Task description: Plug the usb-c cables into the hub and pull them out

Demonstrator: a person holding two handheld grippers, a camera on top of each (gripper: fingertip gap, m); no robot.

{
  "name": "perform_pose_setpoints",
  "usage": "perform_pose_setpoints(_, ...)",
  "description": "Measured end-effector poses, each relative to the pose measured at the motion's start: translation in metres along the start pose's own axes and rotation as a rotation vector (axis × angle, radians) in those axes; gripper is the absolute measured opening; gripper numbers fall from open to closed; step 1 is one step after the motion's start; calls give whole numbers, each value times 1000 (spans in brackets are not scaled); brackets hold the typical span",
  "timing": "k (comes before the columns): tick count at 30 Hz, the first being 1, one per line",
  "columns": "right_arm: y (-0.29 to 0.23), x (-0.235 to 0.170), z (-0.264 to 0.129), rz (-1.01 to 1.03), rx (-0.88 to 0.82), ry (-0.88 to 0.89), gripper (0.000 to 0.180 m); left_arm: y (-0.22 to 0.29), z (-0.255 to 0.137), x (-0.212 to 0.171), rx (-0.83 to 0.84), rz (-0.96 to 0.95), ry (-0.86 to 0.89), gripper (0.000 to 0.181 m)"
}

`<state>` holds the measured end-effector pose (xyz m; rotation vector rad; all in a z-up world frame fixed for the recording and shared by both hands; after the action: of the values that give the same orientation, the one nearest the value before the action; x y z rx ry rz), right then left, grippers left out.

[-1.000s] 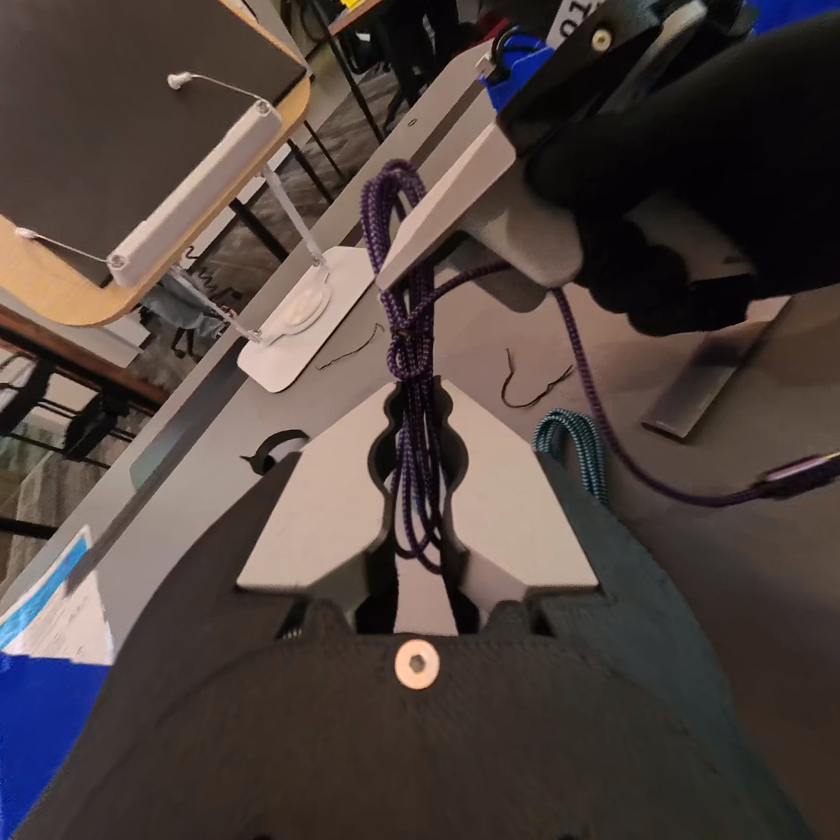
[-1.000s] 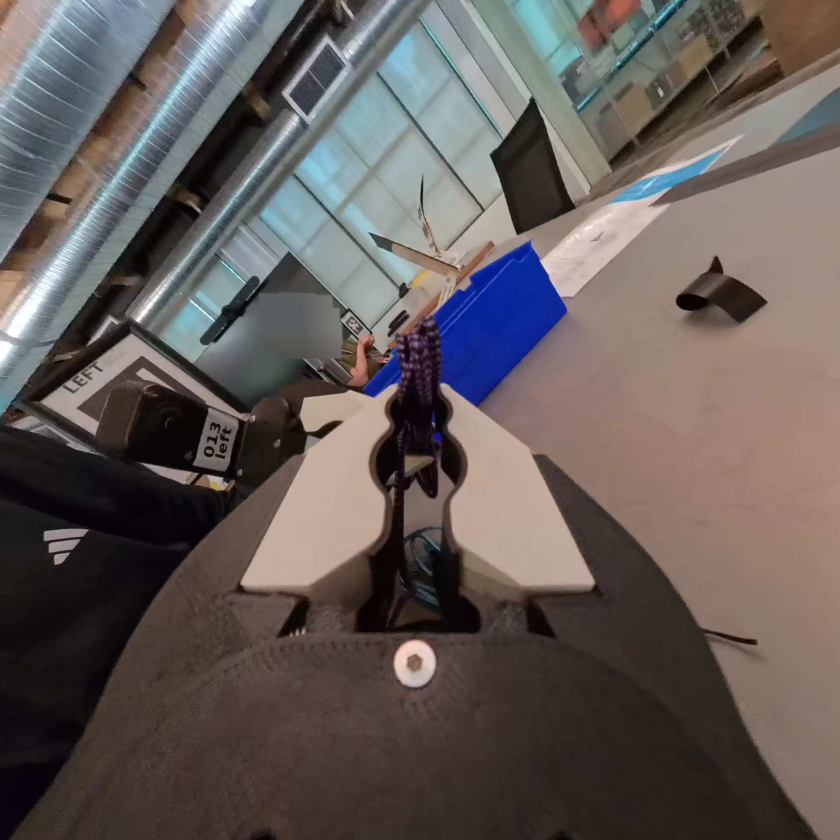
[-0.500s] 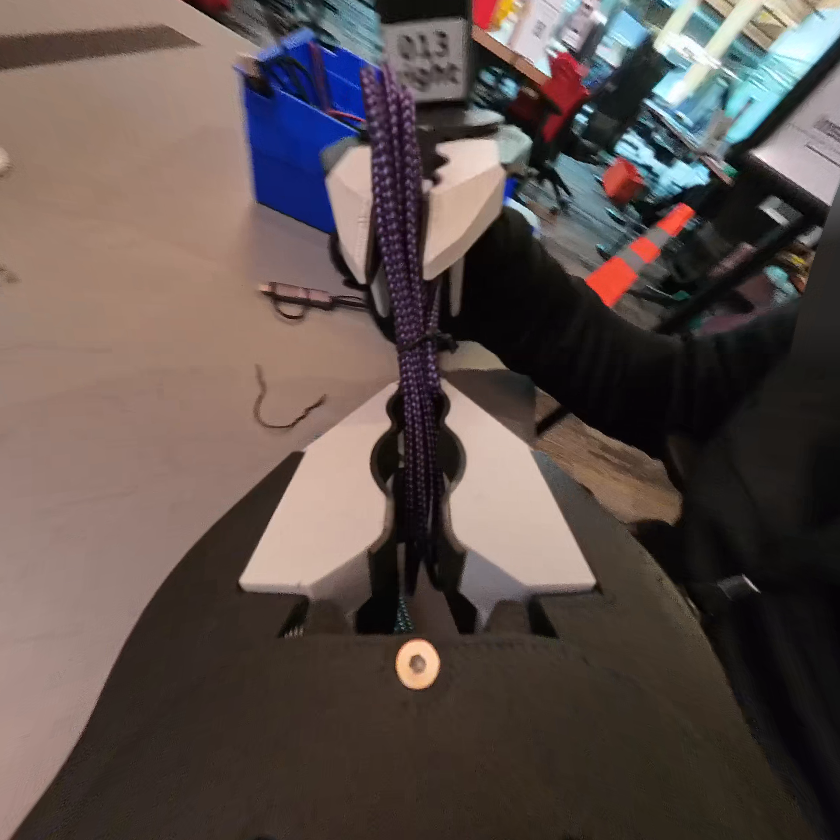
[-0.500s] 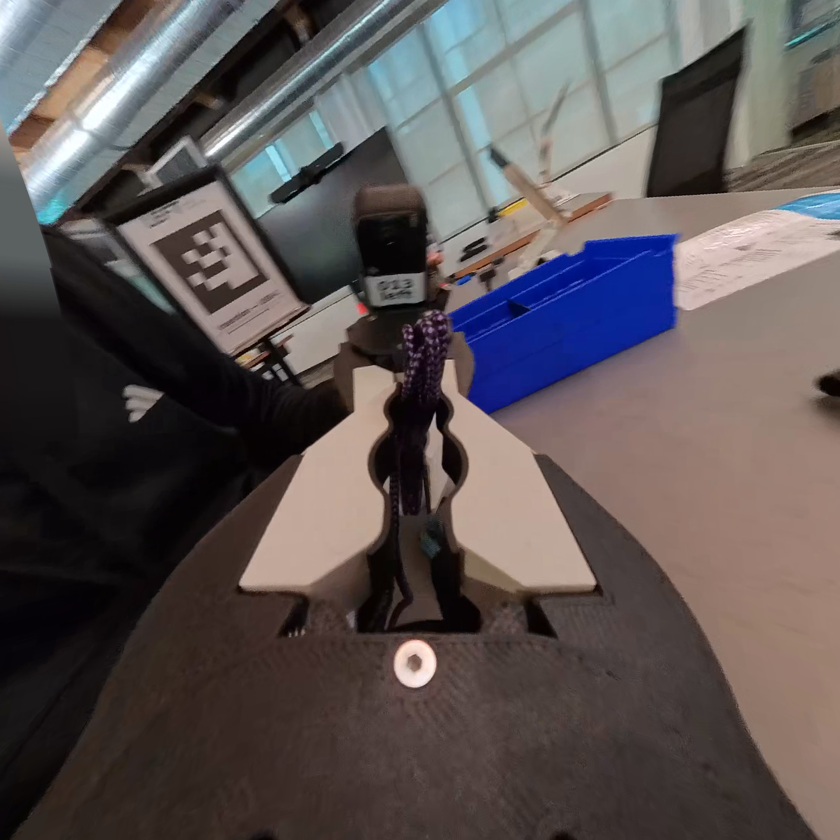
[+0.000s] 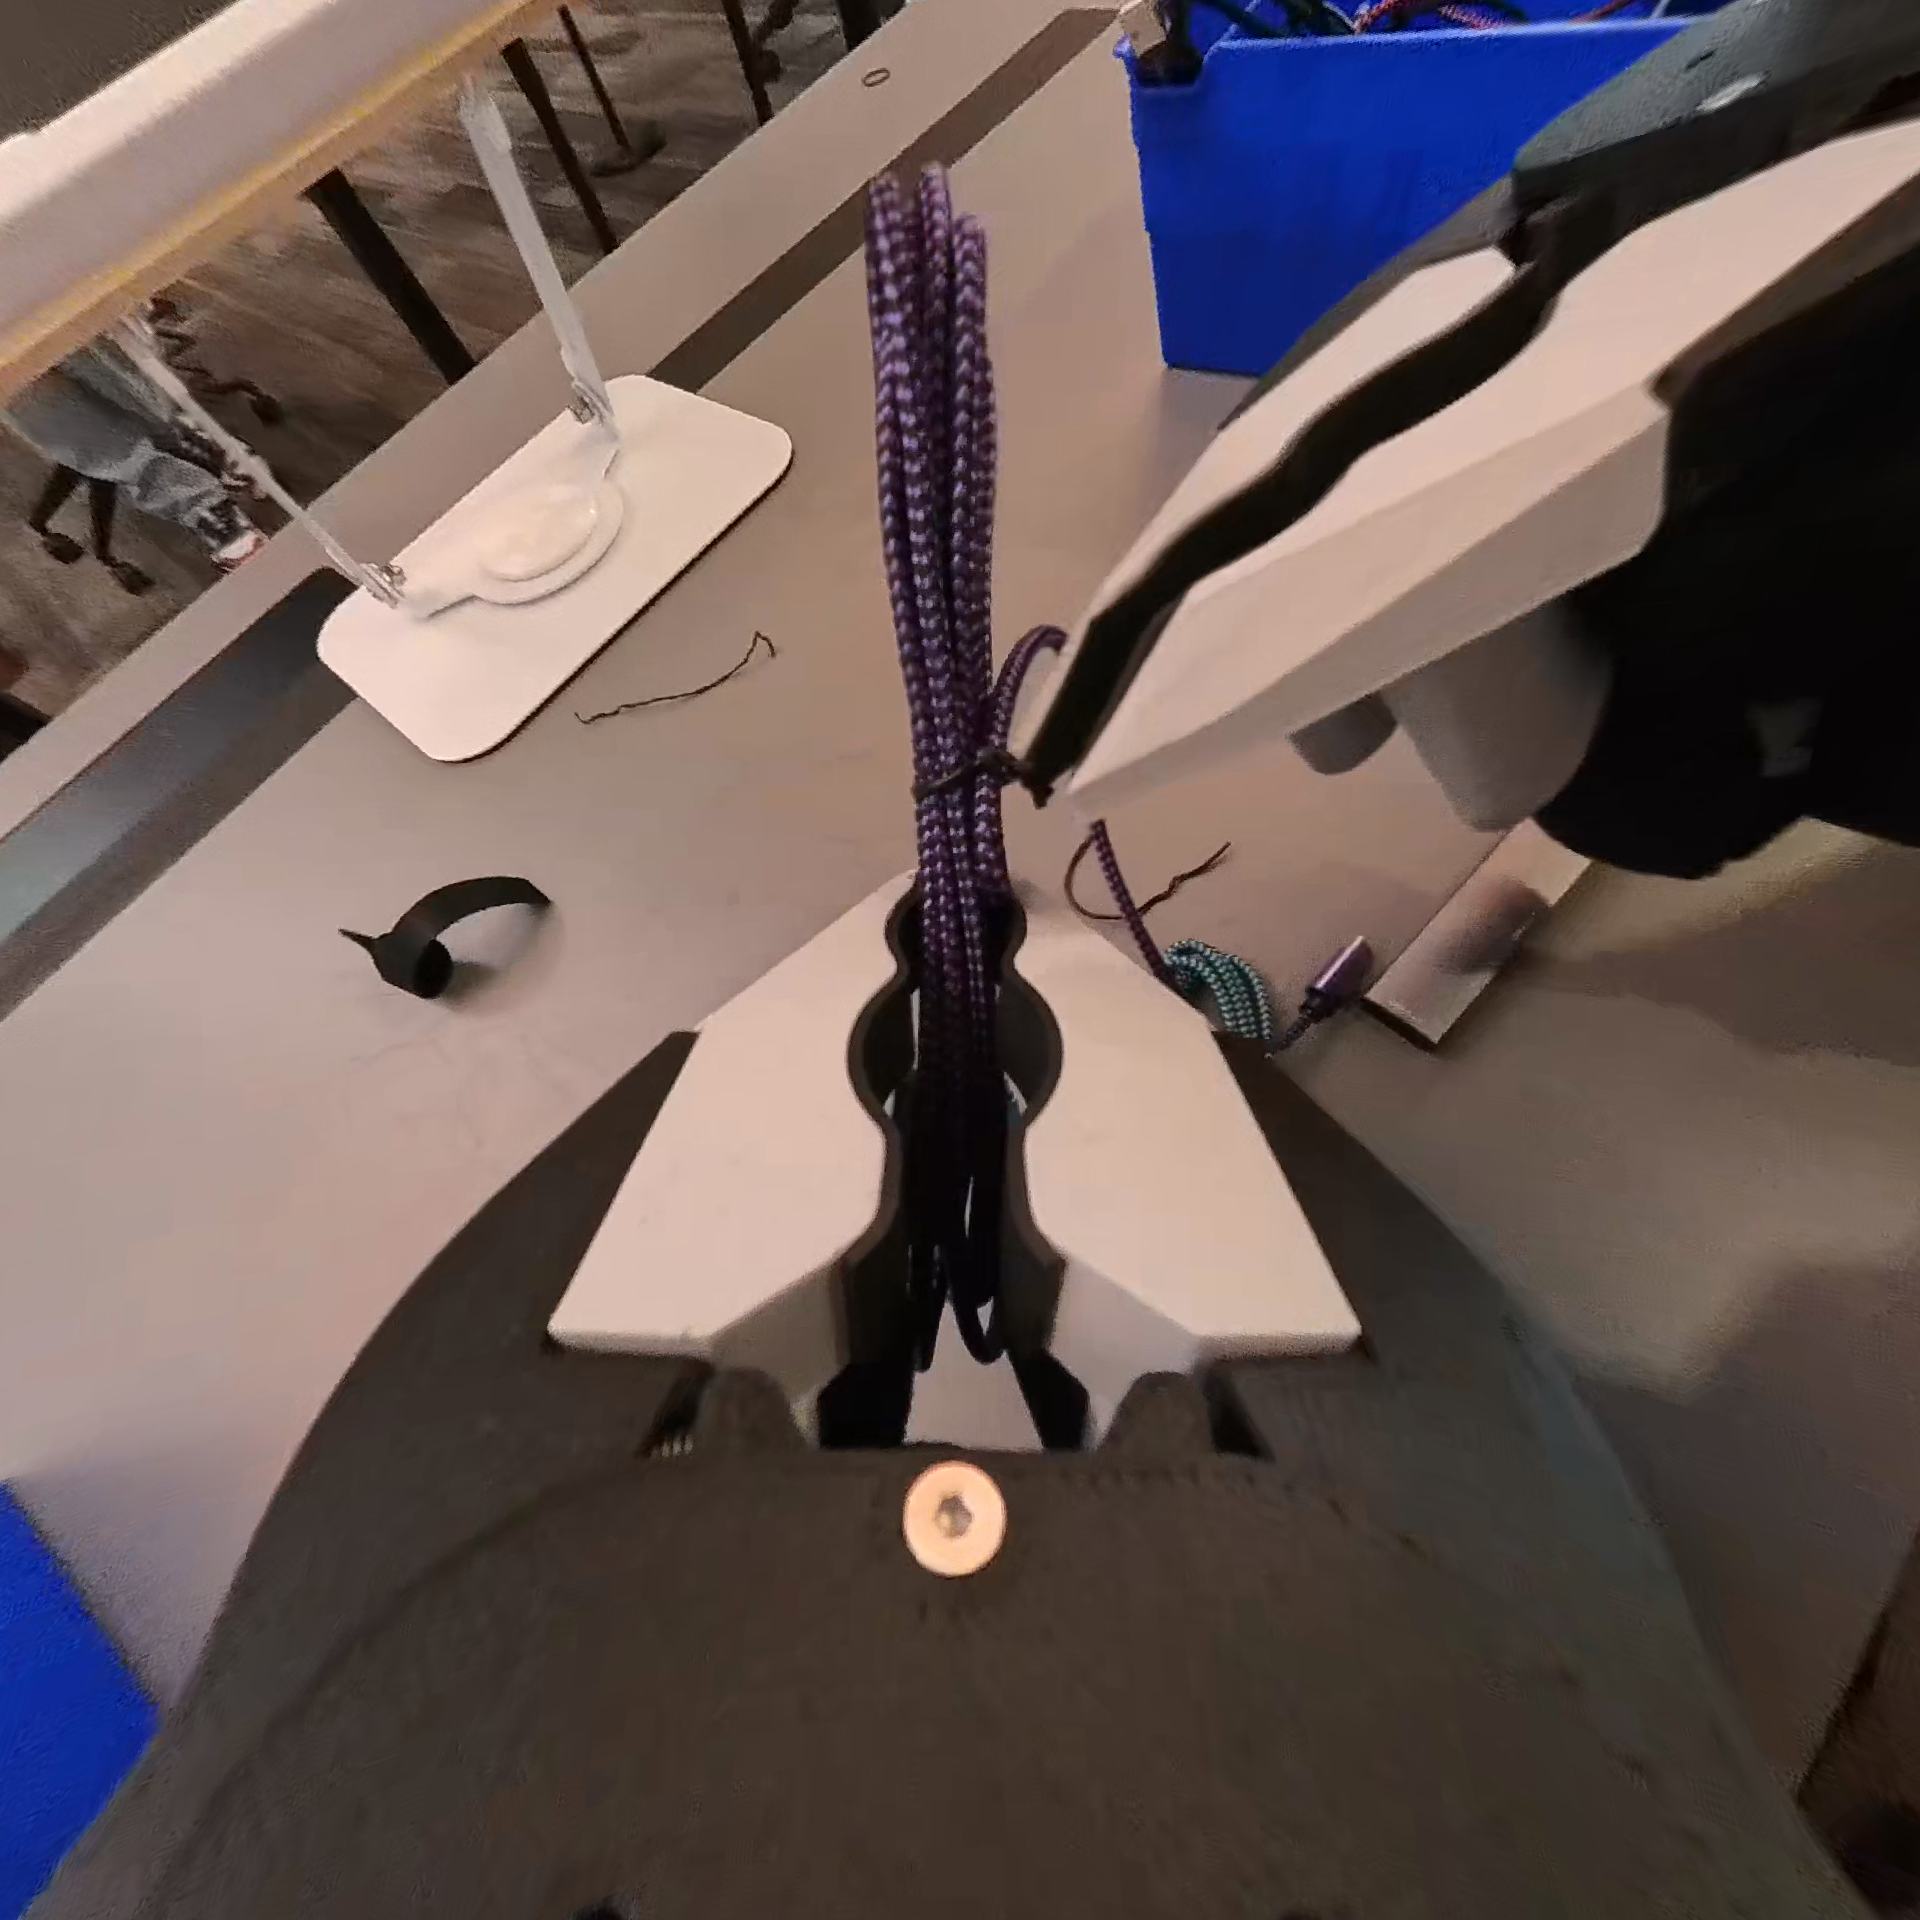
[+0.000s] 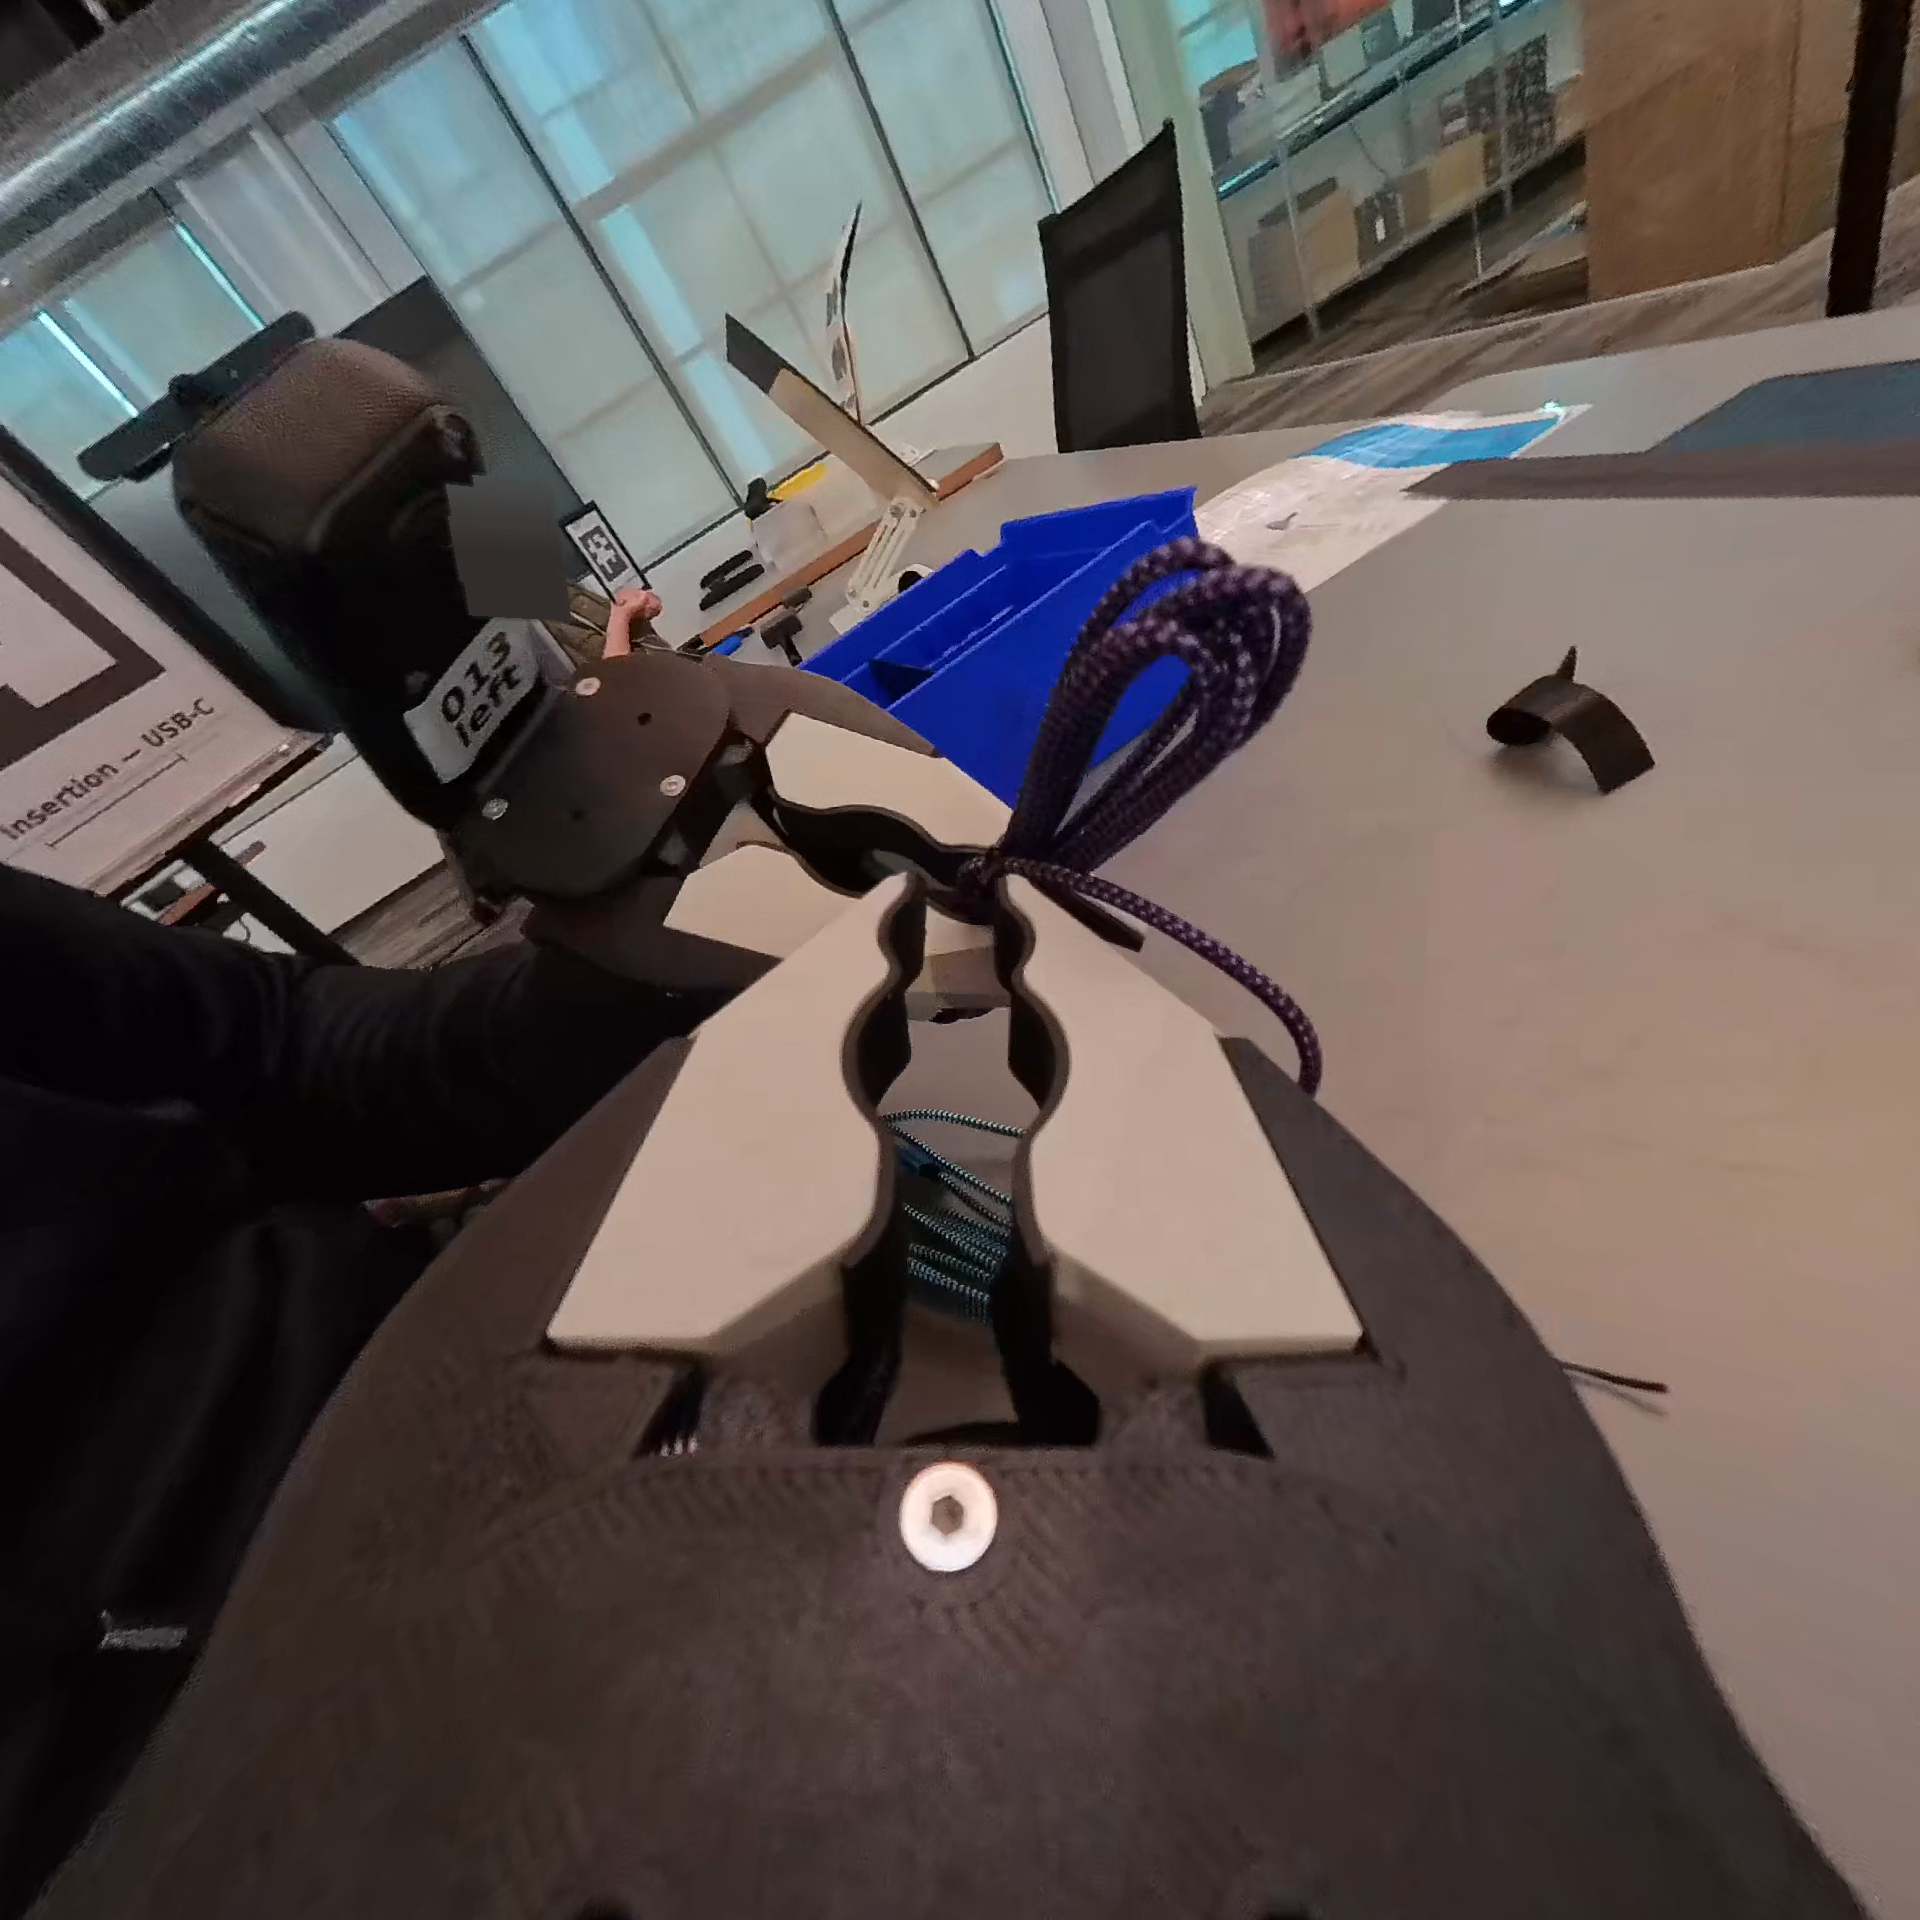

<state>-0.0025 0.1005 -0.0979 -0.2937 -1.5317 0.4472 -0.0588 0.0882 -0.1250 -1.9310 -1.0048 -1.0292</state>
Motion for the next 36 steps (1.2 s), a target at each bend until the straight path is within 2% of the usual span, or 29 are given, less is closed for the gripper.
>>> perform_pose_setpoints(5, 5, -3, 1, 4, -56, -16, 2, -2, 0, -1, 51, 57, -23, 7)
perform_pose_setpoints(7, 9, -3, -1, -25, -106, -27, 9, -3, 0, 1, 55, 57, -17, 7)
perform_pose_setpoints(12, 7, -2, -1, -26, -88, -25, 0, -1, 3, -2, 56, 70, -35, 7)
perform_pose_setpoints(21, -8, -2, 8, -69, -64, -46, 0, 0, 4, -1, 87, 130, -53, 3)
perform_pose_setpoints(25, -13, 5, 11, 71, 27, 26, 0, -4, 1, 8, 123, 166, -17, 3)
perform_pose_setpoints(27, -10, 6, 8, 134, 84, 59, 0, 2, 1, 10, 43, 157, -6, 5)
perform_pose_setpoints(29, -13, 7, 4, 116, 136, 46, 0, 8, -4, 13, -107, 60, 25, 6)
perform_pose_setpoints(32, -19, 5, -1, 90, 231, -44, 0, 16, -17, 21, -391, -169, 84, 35)
perform_pose_setpoints(34, -25, 9, -7, 91, 323, -44, 0, 23, -26, 27, -609, -329, 118, 53)
perform_pose_setpoints(36, -31, 9, -11, 111, 433, -81, 0, 34, -33, 29, -826, -457, 116, 51)
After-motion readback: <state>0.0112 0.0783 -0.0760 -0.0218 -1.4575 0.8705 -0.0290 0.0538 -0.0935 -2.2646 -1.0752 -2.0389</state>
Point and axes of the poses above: each gripper's, where its closed fingertips meet, z out along the fingers, x out of its top, y = z × x across the jaws, the point moved 4 cm from there along -z, back along the fingers, and after that the axes turned 6 degrees about y, right-handed, at the moved point
